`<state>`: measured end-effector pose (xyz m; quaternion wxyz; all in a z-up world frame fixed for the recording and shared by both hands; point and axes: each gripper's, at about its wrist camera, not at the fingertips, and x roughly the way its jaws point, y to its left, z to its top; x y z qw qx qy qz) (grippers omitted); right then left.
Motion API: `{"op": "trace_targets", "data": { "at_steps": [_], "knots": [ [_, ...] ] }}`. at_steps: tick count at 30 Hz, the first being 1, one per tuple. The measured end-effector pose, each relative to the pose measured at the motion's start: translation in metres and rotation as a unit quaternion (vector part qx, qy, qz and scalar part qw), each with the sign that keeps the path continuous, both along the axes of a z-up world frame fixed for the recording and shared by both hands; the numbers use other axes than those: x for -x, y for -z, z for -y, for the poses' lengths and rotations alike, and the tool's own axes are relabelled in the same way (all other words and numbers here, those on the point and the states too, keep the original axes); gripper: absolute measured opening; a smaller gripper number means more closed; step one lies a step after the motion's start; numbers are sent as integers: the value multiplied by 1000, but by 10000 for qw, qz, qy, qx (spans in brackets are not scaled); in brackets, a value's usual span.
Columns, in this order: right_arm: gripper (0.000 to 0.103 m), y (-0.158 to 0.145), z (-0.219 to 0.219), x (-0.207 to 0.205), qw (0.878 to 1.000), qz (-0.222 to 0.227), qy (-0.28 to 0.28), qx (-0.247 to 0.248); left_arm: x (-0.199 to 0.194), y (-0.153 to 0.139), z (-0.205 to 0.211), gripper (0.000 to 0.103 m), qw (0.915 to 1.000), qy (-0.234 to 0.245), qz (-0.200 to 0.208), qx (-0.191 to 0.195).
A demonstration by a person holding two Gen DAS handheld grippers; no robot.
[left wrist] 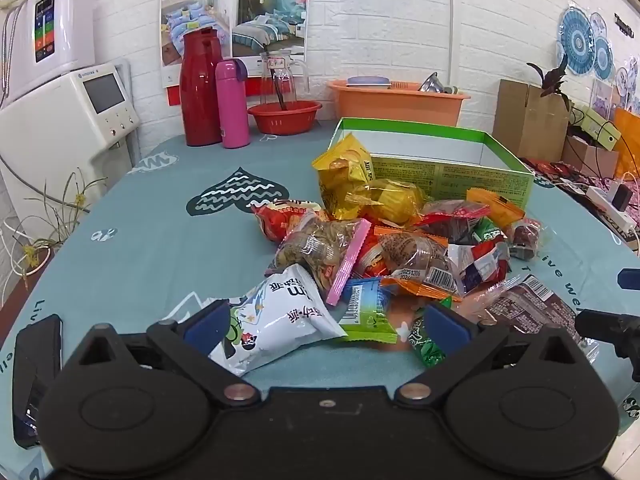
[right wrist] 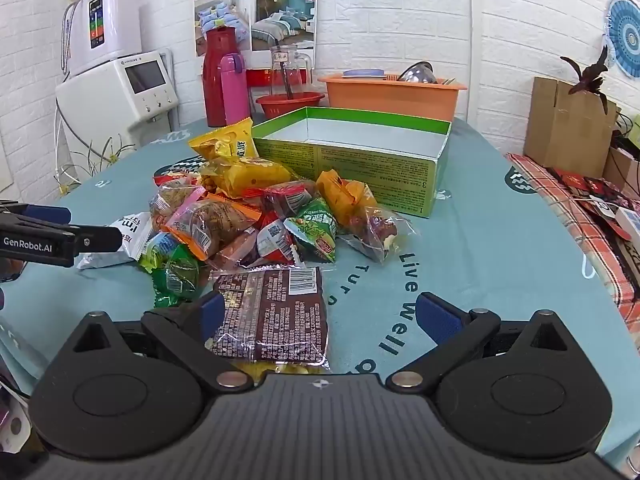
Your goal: Organize snacks
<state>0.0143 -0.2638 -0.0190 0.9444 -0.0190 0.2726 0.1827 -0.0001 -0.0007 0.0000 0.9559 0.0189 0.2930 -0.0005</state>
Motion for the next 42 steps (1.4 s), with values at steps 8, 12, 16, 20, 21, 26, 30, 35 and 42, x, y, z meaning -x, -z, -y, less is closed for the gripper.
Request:
{"op": "trace_targets", "data": {
  "at_steps": [8, 12, 16, 20, 21, 26, 30, 35, 42],
  "knots": [
    [103, 1, 0, 3, 10000, 4, -7, -5, 4, 0, 2, 103, 10000, 15, 4, 43],
    [103, 1, 1, 6, 10000, -7, -16, -22, 3, -1, 2, 103, 10000, 54, 10, 52],
    [103, 2, 1, 5, 10000, -16, 13, -33, 5, -2, 4, 103, 10000, 71, 0, 44],
    [103, 2, 1, 5, 10000, -17, 18, -37, 7, -1, 4, 103, 10000, 65, 10, 54],
    [103, 2, 1, 5, 10000, -15, 24, -32, 7, -1, 4, 103, 10000, 71, 8, 53],
    [103, 3, 5, 5, 9999, -18, 83, -66, 7, 1, 6, 103, 9999, 98, -15, 37],
    [103, 4, 7, 5, 9999, -40, 92, -70, 6, 1, 8, 103, 9999, 121, -29, 30],
    [103, 6, 9, 4, 9999, -34, 111, -86, 5, 2, 11, 103, 9999, 151, -39, 9],
    [103, 11, 14, 3, 9998, 5, 3, -177, 6, 3, 19, 103, 9991, 399, 1, 113]
  ]
}}
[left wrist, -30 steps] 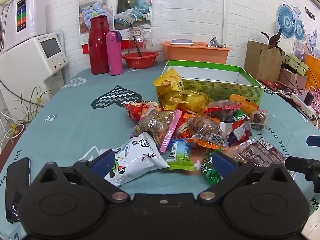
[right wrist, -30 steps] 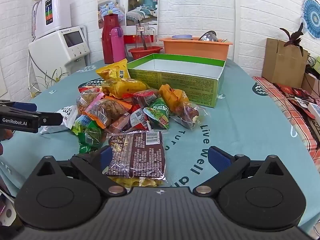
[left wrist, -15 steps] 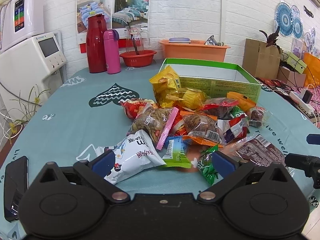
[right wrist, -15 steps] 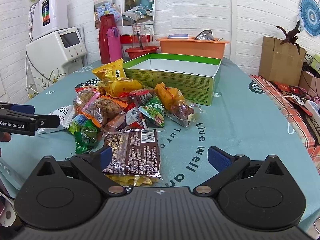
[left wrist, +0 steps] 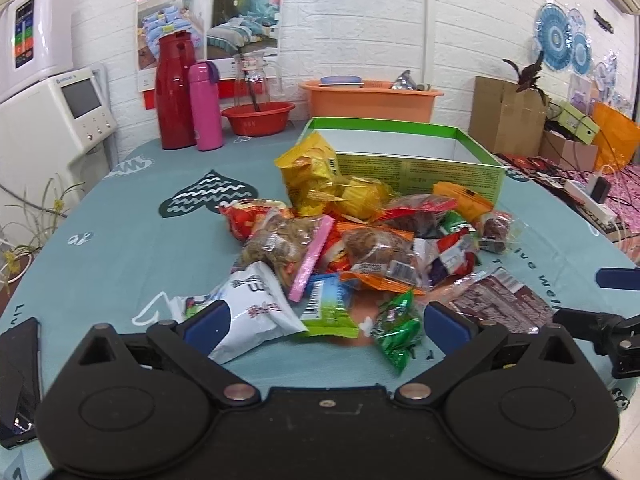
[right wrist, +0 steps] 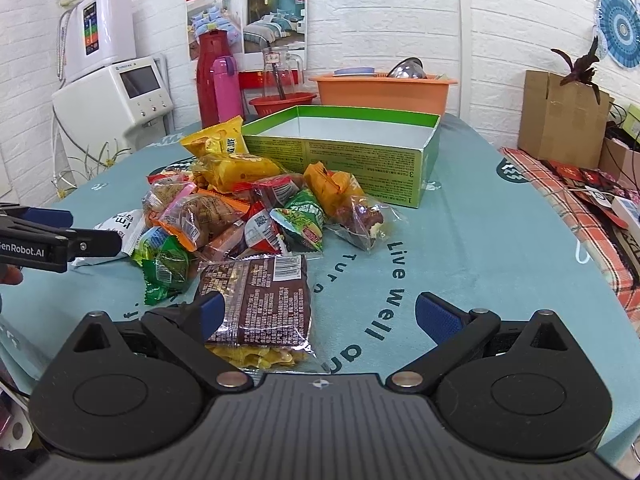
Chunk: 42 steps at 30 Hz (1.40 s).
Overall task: Organize snacks
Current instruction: 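Lower the left tool onto the brown chocolate bag and close it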
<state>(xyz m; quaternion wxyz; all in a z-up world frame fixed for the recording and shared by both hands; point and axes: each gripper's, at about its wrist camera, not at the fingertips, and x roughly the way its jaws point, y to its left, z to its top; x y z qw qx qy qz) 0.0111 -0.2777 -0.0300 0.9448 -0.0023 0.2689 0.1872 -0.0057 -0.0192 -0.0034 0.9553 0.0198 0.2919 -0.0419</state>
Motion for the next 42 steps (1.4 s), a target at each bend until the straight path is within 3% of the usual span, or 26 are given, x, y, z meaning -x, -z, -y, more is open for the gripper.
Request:
{"op": "trace_targets", "data": {
  "at_steps": [5, 8, 14, 26, 31, 32, 33, 37, 42],
  "knots": [
    [103, 7, 9, 6, 9970, 109, -634, -422, -1, 1, 19, 103, 9984, 522, -122, 161],
    [103, 12, 13, 11, 9945, 153, -835, -611, -7, 8, 36, 103, 9941, 918, -422, 383],
    [103, 25, 10, 12, 9919, 127, -1263, -9, -17, 18, 64, 103, 9807, 1518, -917, 828],
    [103, 31, 0, -11, 9864, 77, -1636, -114, -52, 29, 68, 103, 9712, 1353, -1426, 1346],
    [103, 29, -4, -14, 9849, 143, -1720, -149, -58, 30, 59, 83, 9695, 1270, -1435, 1525],
    [103, 29, -5, -15, 9853, 118, -1691, -189, -59, 30, 59, 72, 9705, 1252, -1399, 1514],
    [103, 30, -7, -17, 9857, 70, -1664, -252, -60, 30, 59, 68, 9715, 1269, -1337, 1489],
    [103, 31, -15, -15, 9872, 158, -1577, -165, -58, 25, 57, 65, 9726, 1237, -1241, 1526],
    [99, 10, -9, -1, 9888, 419, -1433, -74, -48, 1, 58, 62, 9718, 1483, -880, 1608]
  ]
}}
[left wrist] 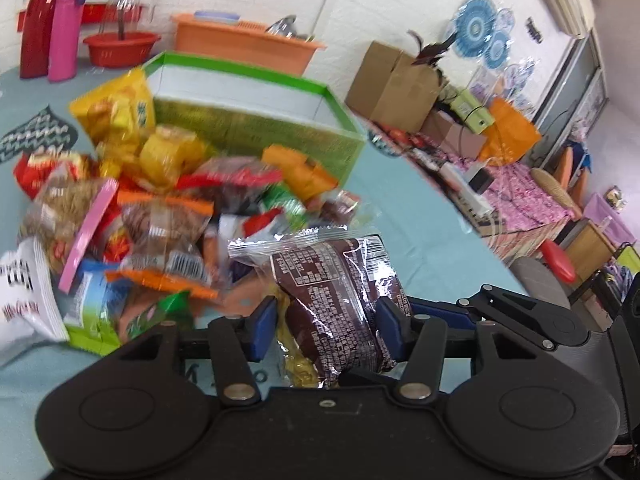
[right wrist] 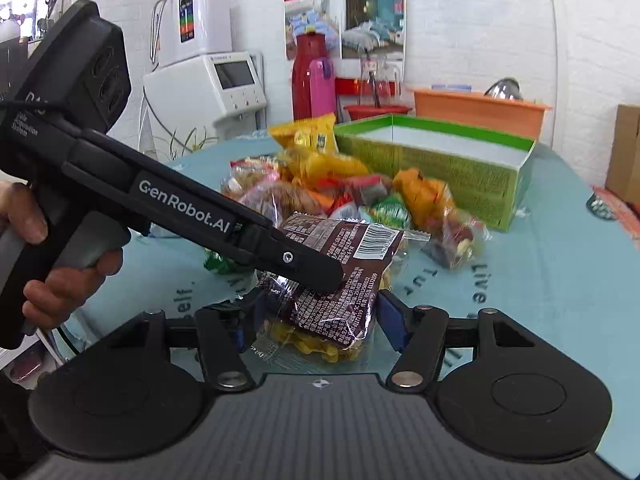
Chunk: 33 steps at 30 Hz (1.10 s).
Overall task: Organize snacks
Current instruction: 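Lower the left tool onto the brown chocolate bag and close it, then carry the brown bag into the green box and open the left tool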
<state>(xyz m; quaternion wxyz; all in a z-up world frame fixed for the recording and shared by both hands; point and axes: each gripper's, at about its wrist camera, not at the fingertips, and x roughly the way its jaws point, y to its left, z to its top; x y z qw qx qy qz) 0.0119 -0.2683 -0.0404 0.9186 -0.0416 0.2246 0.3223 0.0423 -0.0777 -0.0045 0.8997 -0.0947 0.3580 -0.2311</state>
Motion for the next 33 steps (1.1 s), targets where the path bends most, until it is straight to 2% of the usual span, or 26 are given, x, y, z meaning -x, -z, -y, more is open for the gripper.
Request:
{"op": "trace_targets", "data": {
  "at_steps": [7, 12, 20, 26, 33],
  "knots": [
    [99, -47, 4, -14, 9958, 885, 208, -85, -20, -55, 5, 61, 9956, 108, 922, 105],
    [99, -69, 1, -53, 9900, 1350, 367, -168, -64, -77, 5, 61, 9919, 27, 1260, 154],
    [99, -79, -9, -134, 9881, 1390, 627, -218, -157, -75, -6, 61, 9932, -1, 1080, 435],
    [99, -62, -12, -185, 9920, 1036, 666, -284, -213, -52, -15, 62, 9961, -44, 737, 486],
    [99, -42, -16, -223, 9953, 654, 668, -248, -253, -29, -17, 62, 9984, -25, 367, 426]
  ]
}}
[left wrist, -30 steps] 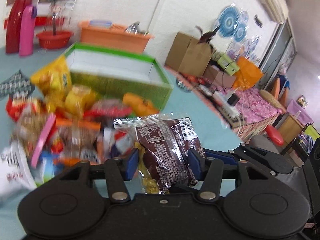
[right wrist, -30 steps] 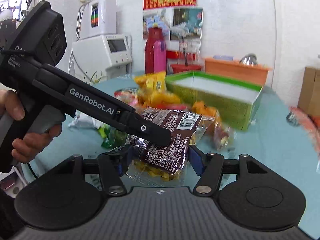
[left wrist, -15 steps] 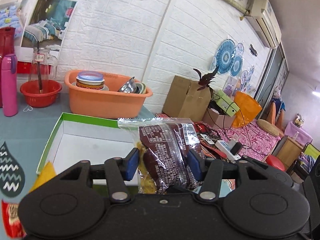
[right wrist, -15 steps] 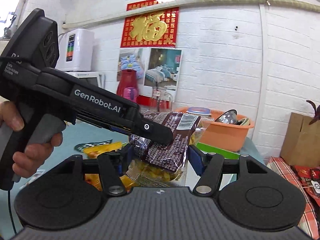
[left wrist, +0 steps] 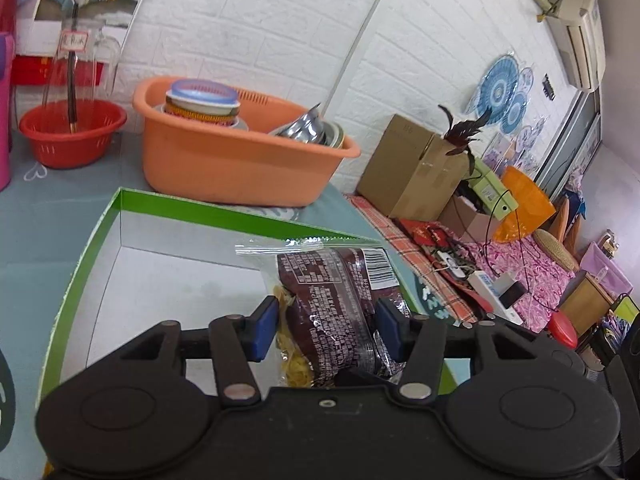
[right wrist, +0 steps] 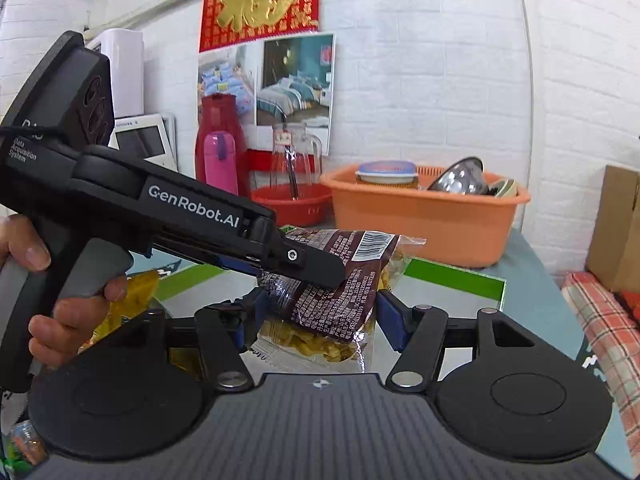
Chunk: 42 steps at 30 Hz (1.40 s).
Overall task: Organize snacks
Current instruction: 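Carry the brown bag into the green box and open the left tool, then move the left tool back over the snack pile toward a green candy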
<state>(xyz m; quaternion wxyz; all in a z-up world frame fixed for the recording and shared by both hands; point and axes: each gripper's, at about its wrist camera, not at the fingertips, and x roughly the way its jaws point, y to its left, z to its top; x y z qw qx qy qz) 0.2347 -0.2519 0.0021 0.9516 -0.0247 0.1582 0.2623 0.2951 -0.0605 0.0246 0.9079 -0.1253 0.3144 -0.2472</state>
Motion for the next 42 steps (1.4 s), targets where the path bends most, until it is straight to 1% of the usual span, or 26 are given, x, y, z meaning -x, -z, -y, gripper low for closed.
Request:
{"op": "trace_targets", "data": {
  "at_steps": [3, 4, 5, 6, 8, 10, 13, 16, 21, 24, 26, 29, 32, 35, 39, 42],
  "knots": [
    [99, 8, -2, -13, 9998, -204, 6, 14, -10, 11, 0, 64, 9999, 18, -170, -27],
    [101, 11, -2, -16, 9996, -275, 3, 33, -13, 15, 0, 67, 9997, 8, -241, -70],
    [101, 14, -4, -17, 9994, -342, 22, 81, -15, 18, 0, 90, 9995, -7, -296, -96],
    [103, 17, -6, -18, 9990, -409, 52, 175, -15, 21, 1, 103, 9993, 5, -358, -101],
    [103, 22, -11, -20, 9982, -445, 132, 384, -13, 22, 1, 103, 9991, -17, -418, -100],
    [103, 24, -12, -15, 9979, -326, 216, 524, -7, 18, 1, 103, 9991, 7, -391, -152],
    [103, 15, -11, -5, 9970, -228, 322, 669, 9, 2, 2, 103, 9993, -35, -261, -281],
    [103, -4, -6, 17, 9978, 19, 343, 561, 36, -22, 2, 103, 9994, -73, 61, -324],
    [103, -37, 5, 66, 9977, 383, 431, 356, 98, -65, -6, 103, 9986, -213, 458, -162],
    [103, -51, 11, 99, 9972, 597, 390, 231, 140, -81, -11, 103, 9961, -360, 759, -253],
    [103, -57, 15, 122, 9969, 697, 326, 134, 166, -86, -15, 103, 9945, -424, 911, -299],
    [103, -58, 21, 152, 9967, 776, 251, -1, 200, -81, -24, 103, 9939, -424, 981, -254],
    [103, -50, 25, 173, 9972, 688, 241, -158, 227, -65, -33, 103, 9940, -501, 935, -264],
    [103, -34, 25, 183, 9983, 404, 265, -327, 247, -41, -44, 103, 9942, -723, 754, -272],
    [103, -8, 17, 187, 9982, -196, 142, -552, 269, -8, -65, 103, 9928, -1093, 467, -165],
    [103, 8, 0, 187, 9977, -530, -68, -415, 284, 10, -82, 103, 9899, -1381, 297, -67]
  ]
}}
